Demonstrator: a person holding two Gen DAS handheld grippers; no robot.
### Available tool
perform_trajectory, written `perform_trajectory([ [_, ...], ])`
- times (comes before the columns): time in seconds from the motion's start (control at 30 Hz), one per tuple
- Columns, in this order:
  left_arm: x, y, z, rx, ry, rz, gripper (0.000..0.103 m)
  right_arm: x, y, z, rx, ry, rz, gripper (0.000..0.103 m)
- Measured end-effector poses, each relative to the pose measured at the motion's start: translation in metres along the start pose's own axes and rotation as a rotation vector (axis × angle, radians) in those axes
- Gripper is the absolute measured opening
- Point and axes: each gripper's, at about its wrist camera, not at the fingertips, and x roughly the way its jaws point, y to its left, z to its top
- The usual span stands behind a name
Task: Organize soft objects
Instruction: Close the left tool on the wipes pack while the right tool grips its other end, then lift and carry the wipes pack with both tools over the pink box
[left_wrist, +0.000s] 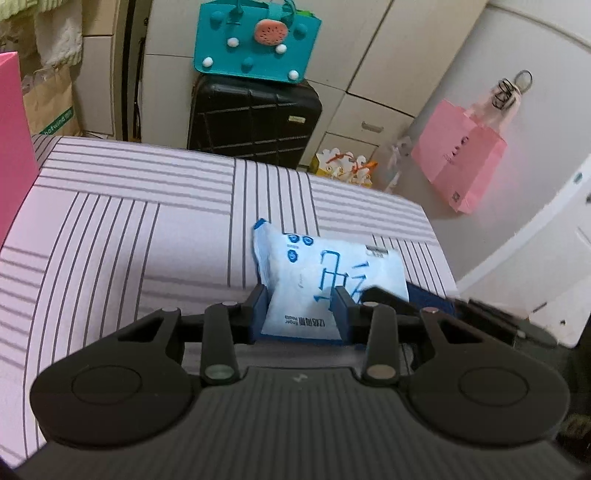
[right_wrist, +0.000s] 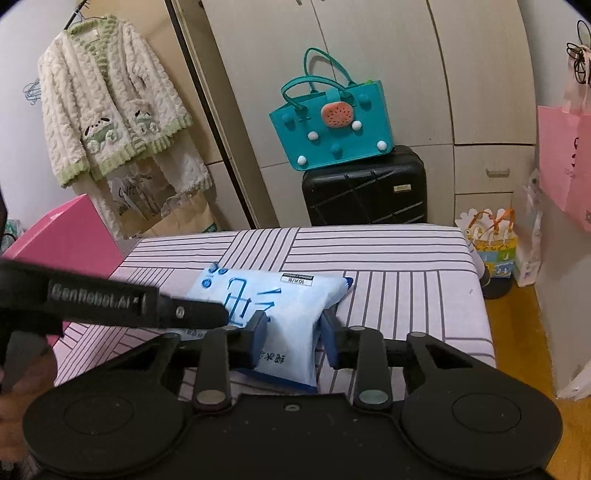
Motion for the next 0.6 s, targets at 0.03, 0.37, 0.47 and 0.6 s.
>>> perform_trajectory([
  [0.03,-0.003,-0.001,-0.003,0.005,0.009,-0.006,0.036,-0.002,0.001,0.001,0.002,0.004,-0.002,0.035],
  [0.37,-0.048,-0.006,-0.036,0.076,0.087,-0.049,0.036,-0.045,0.012,-0.01,0.033,0.027,0.066,0.04],
  [0.47,-0.065,-0.008,-0.044,0.109,0.087,-0.034,0.036,-0.057,0.021,-0.017,0.012,0.051,0.077,0.04],
  [0.6,-0.089,-0.009,-0.052,0.143,0.079,-0.041,0.036,-0.073,0.033,-0.022,-0.015,0.071,0.097,0.04],
])
